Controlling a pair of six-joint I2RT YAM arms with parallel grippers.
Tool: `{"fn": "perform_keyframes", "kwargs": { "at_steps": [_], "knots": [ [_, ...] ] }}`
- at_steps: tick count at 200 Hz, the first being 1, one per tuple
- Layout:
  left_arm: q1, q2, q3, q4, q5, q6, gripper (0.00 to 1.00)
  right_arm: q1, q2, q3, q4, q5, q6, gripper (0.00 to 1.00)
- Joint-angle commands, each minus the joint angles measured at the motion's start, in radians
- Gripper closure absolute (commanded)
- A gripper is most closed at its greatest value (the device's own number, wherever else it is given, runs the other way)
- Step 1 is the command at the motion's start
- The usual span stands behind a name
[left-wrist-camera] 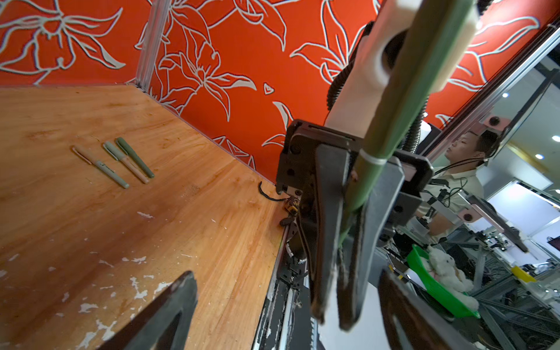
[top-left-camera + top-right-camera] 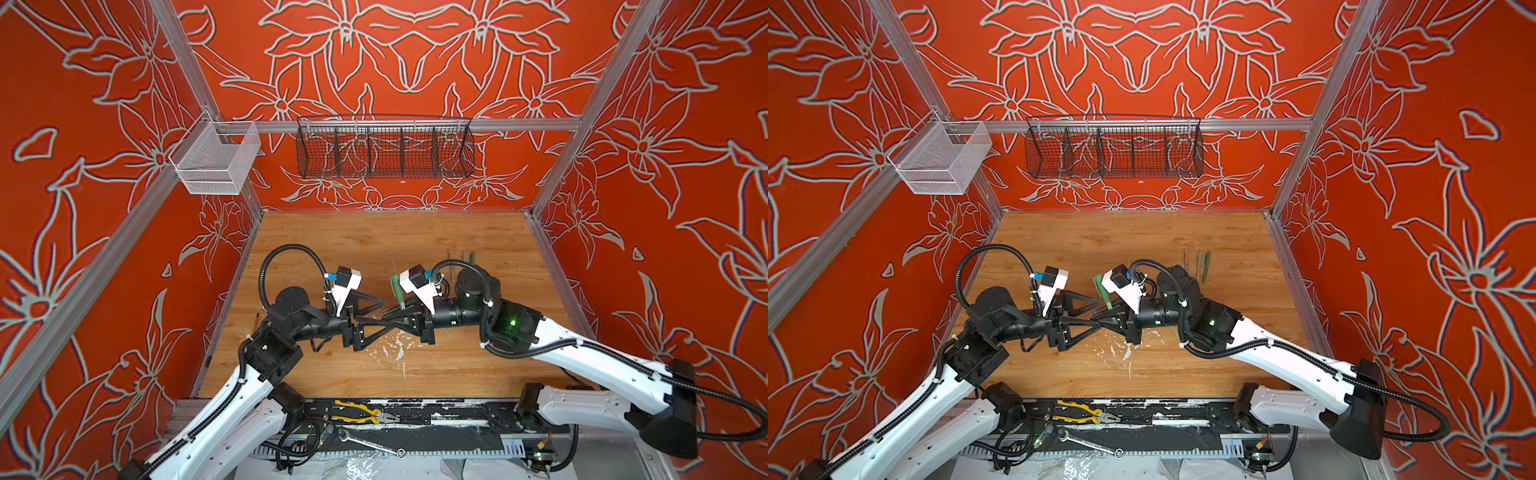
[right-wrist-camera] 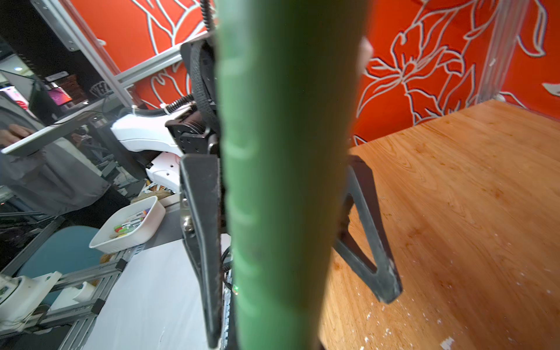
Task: Insert pens into pen caps
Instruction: Put on the pen cap to the pen.
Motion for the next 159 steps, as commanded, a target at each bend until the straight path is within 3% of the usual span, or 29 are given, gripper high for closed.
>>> {"fn": "perform_keyframes", "kwargs": {
  "at_steps": [1, 26, 110, 140, 159],
  "knots": [
    [0.008, -0.009, 0.040, -0.017, 0.058, 0.019, 0.08, 0.003, 0.009, 0.000, 0.059, -0.131, -0.005, 1.00],
    [0.008, -0.008, 0.080, -0.012, 0.079, 0.015, 0.08, 0.004, 0.019, -0.017, 0.122, -0.226, 0.020, 1.00],
    [0.009, 0.018, 0.200, -0.041, 0.163, 0.040, 0.10, 0.016, 0.038, -0.014, 0.159, -0.349, 0.056, 1.00],
    [0.009, 0.007, 0.211, -0.089, 0.134, 0.073, 0.09, 0.015, 0.033, -0.010, 0.102, -0.264, 0.028, 1.00],
    [0.009, -0.005, 0.221, -0.172, 0.064, 0.119, 0.07, 0.004, 0.038, 0.011, -0.026, -0.072, -0.015, 1.00]
  ]
}}
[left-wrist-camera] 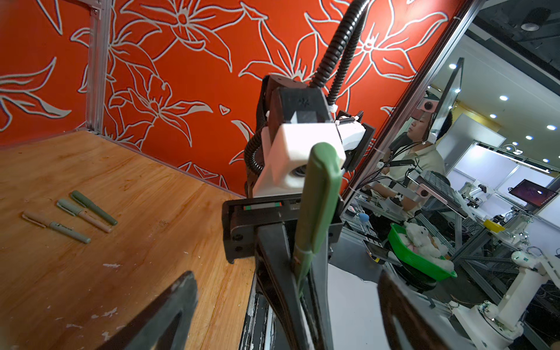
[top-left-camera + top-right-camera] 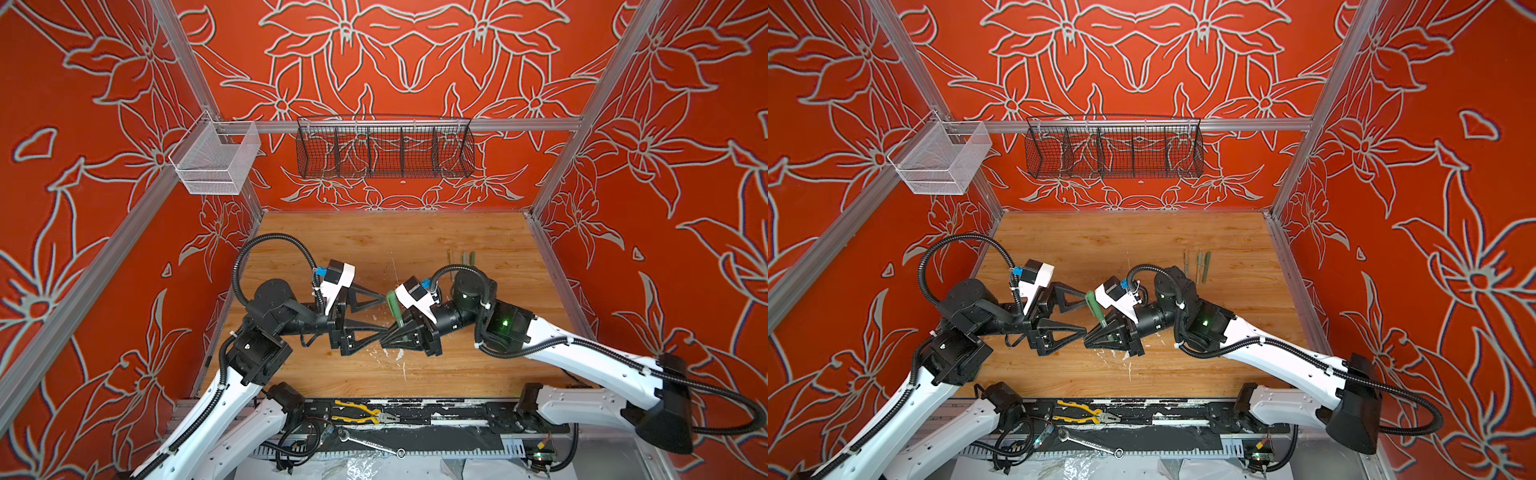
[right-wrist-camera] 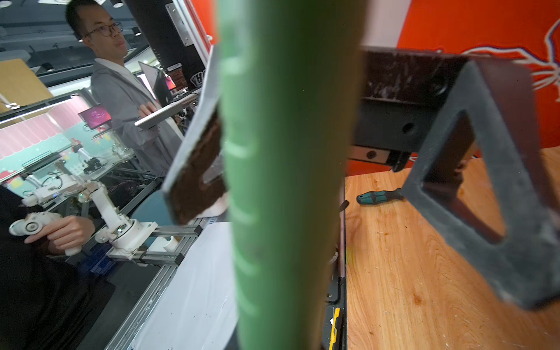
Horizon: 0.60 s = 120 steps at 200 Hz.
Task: Insert pens into pen caps
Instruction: Put on the pen cap to the pen.
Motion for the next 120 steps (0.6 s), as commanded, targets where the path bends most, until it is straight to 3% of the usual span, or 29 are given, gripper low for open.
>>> {"fn": "perform_keyframes", "kwargs": {
  "at_steps": [1, 14, 37, 70, 92, 120],
  "knots": [
    [0.004, -0.018, 0.029, -0.089, -0.049, 0.063, 0.07, -0.007, 0.004, 0.024, -0.119, 0.176, -0.052, 1.00],
    [0.004, -0.031, 0.025, -0.134, -0.134, 0.082, 0.01, -0.032, 0.021, 0.046, -0.184, 0.251, -0.050, 1.00],
    [0.003, -0.069, 0.010, -0.193, -0.270, 0.104, 0.03, -0.085, 0.050, 0.062, -0.241, 0.363, -0.011, 1.00],
    [0.006, -0.109, -0.013, -0.236, -0.364, 0.115, 0.03, -0.164, 0.097, 0.072, -0.308, 0.556, 0.043, 1.00],
    [0.006, -0.107, -0.021, -0.260, -0.402, 0.111, 0.03, -0.268, 0.245, 0.170, -0.484, 0.676, 0.078, 1.00],
    [0.006, -0.105, -0.043, -0.251, -0.403, 0.087, 0.03, -0.335, 0.454, 0.290, -0.608, 0.857, 0.023, 1.00]
  ]
}}
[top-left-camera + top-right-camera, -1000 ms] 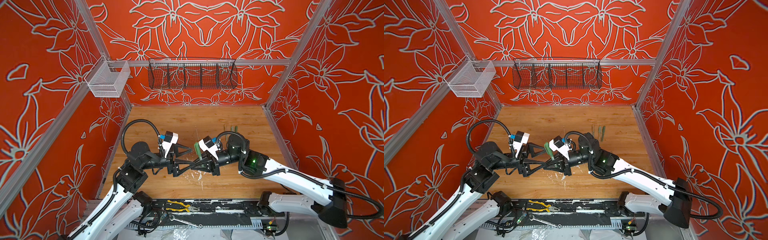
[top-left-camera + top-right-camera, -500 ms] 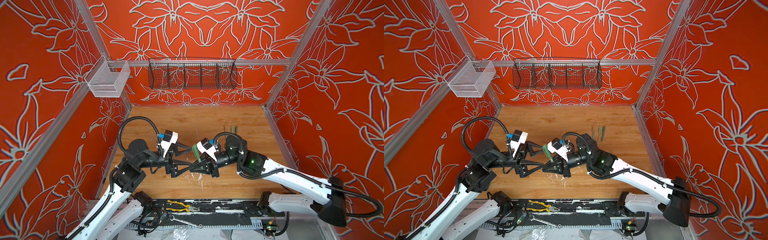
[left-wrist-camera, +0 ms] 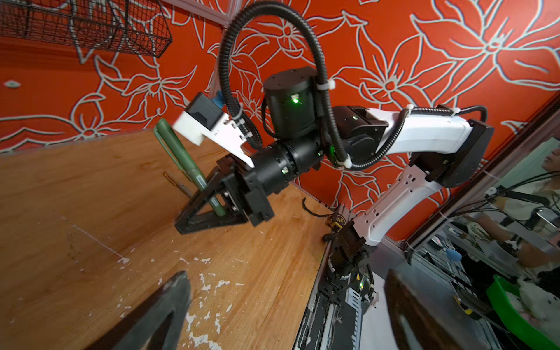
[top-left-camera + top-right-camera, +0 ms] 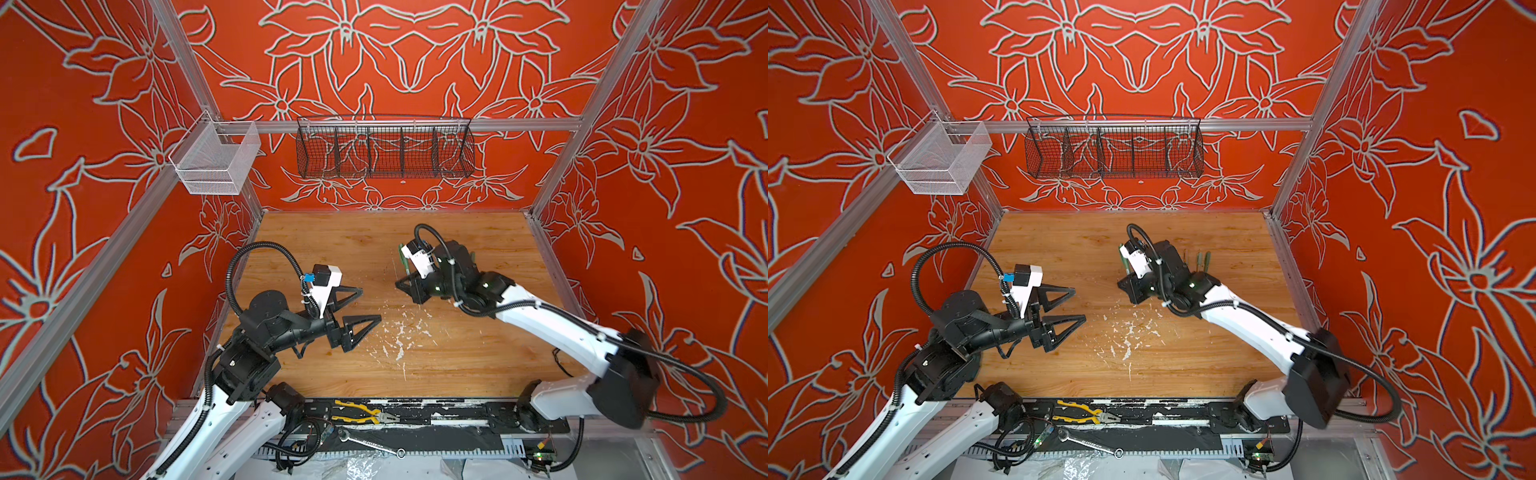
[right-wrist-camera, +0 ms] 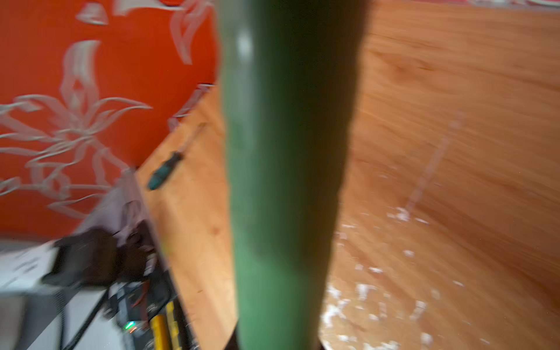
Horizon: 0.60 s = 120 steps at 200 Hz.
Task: Insert pens into pen caps
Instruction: Put on the pen cap to the pen.
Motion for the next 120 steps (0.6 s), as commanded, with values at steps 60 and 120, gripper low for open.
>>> {"fn": "perform_keyframes", "kwargs": {
  "at_steps": [60, 120],
  "knots": [
    [0.005, 0.006, -0.080, 0.007, -0.073, -0.059, 0.03, -0.102, 0.295, 0.134, -0.140, 0.077, -0.107, 1.00],
    [0.007, 0.141, -0.177, 0.204, -0.176, -0.168, 0.00, -0.031, -0.055, -0.175, 0.062, -0.399, -0.241, 1.00]
  ]
}}
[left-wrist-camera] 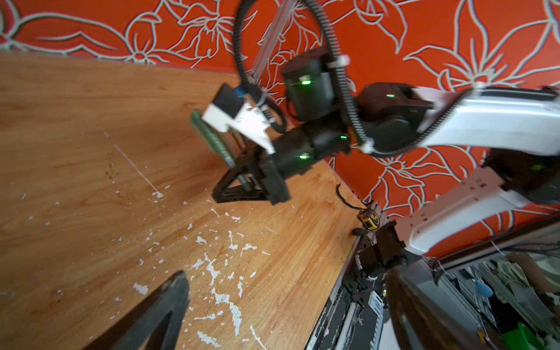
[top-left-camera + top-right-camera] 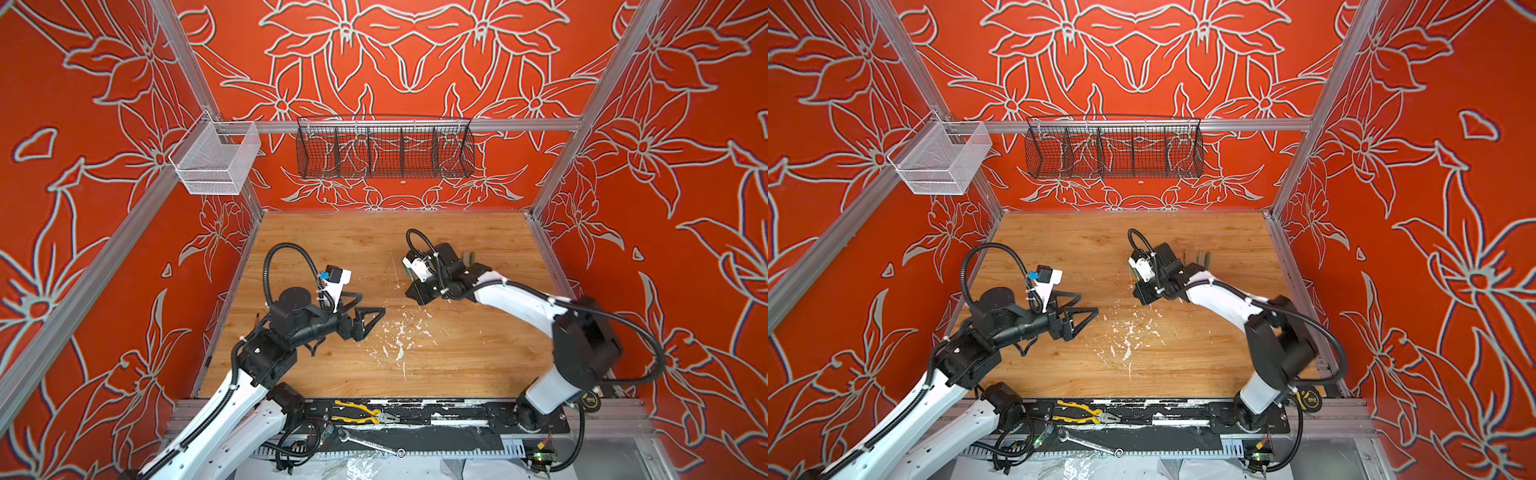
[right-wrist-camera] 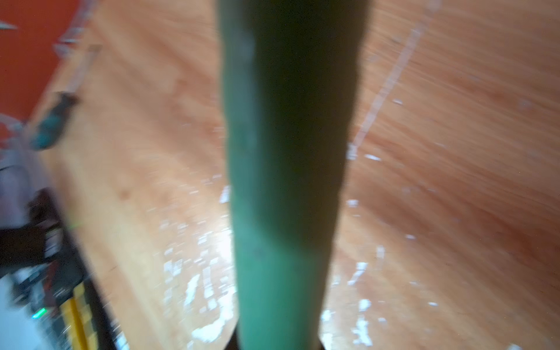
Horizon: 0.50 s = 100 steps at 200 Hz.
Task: Insert pens into pen caps
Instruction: Put on the pen cap to the pen.
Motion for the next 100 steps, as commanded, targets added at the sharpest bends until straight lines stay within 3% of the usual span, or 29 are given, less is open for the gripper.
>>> {"fn": "perform_keyframes", "kwargs": {
  "at_steps": [1, 35, 73, 100],
  "knots": [
    [0.006, 0.038, -0.030, 0.133, -0.031, -0.055, 0.00, 0.032, -0.120, -0.077, 0.090, -0.217, -0.066, 1.00],
    [0.007, 0.097, -0.040, 0.234, 0.067, -0.062, 0.03, 0.096, -0.242, -0.165, 0.142, -0.312, -0.041, 1.00],
    [0.008, 0.098, -0.054, 0.383, 0.324, -0.066, 0.03, 0.163, -0.288, -0.188, 0.178, -0.346, -0.022, 1.00],
    [0.008, 0.121, -0.028, 0.350, 0.368, -0.046, 0.08, 0.195, -0.292, -0.175, 0.189, -0.367, -0.015, 1.00]
  ]
}}
